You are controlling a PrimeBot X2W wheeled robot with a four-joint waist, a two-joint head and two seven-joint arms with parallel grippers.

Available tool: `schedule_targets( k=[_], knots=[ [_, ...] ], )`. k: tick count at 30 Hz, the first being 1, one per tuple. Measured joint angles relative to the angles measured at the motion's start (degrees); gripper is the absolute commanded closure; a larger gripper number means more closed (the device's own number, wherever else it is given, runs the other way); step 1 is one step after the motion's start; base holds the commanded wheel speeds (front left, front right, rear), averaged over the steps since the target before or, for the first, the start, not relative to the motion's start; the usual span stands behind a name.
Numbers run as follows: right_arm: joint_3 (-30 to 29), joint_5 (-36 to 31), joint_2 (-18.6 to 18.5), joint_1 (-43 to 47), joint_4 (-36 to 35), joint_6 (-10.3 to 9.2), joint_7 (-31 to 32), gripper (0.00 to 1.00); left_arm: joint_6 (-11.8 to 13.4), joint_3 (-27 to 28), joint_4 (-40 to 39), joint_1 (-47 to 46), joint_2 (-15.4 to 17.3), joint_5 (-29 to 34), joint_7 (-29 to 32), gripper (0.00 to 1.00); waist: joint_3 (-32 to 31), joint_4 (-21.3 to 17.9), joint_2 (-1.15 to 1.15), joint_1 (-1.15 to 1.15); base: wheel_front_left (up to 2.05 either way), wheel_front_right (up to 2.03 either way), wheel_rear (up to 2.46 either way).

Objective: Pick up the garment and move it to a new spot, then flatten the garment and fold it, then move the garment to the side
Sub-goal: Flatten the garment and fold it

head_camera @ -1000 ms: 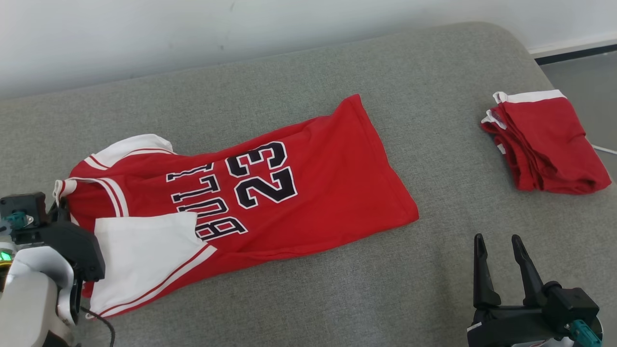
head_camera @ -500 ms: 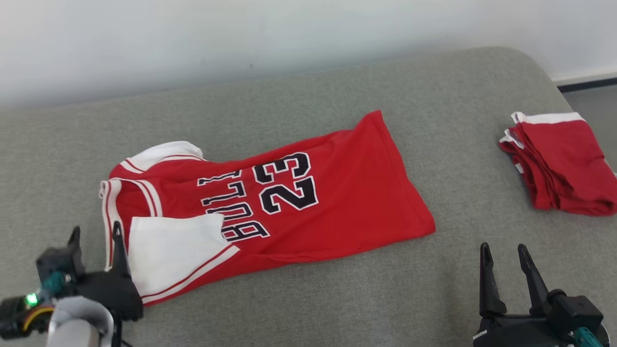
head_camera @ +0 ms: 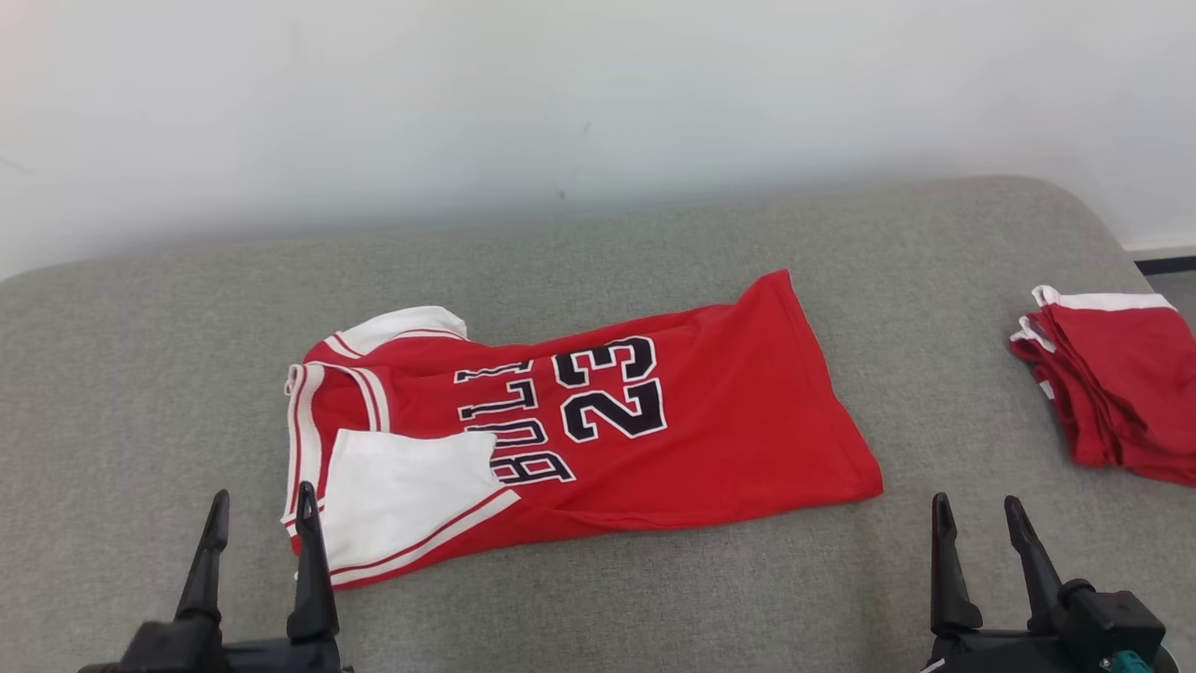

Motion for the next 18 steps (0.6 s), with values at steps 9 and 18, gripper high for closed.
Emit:
schedule_targets(
  k=[9, 18],
  knots=[
    [-0.4, 0.0, 0.0, 1.4, 1.1, 0.00, 0.0, 0.00, -1.9, 1.7, -8.7, 8.4, -4.5, 8.8, 0.0, 0.00, -2.0, 1.7, 0.00, 0.00, 0.00, 0.00, 0.00],
    [-0.2, 0.0, 0.0, 3.7, 1.8, 0.00, 0.0, 0.00, -3.5, 2.6, -6.0, 12.2, -5.7, 9.8, 0.0, 0.00, -2.9, 1.8, 0.00, 0.01, 0.00, 0.00, 0.00]
  ],
)
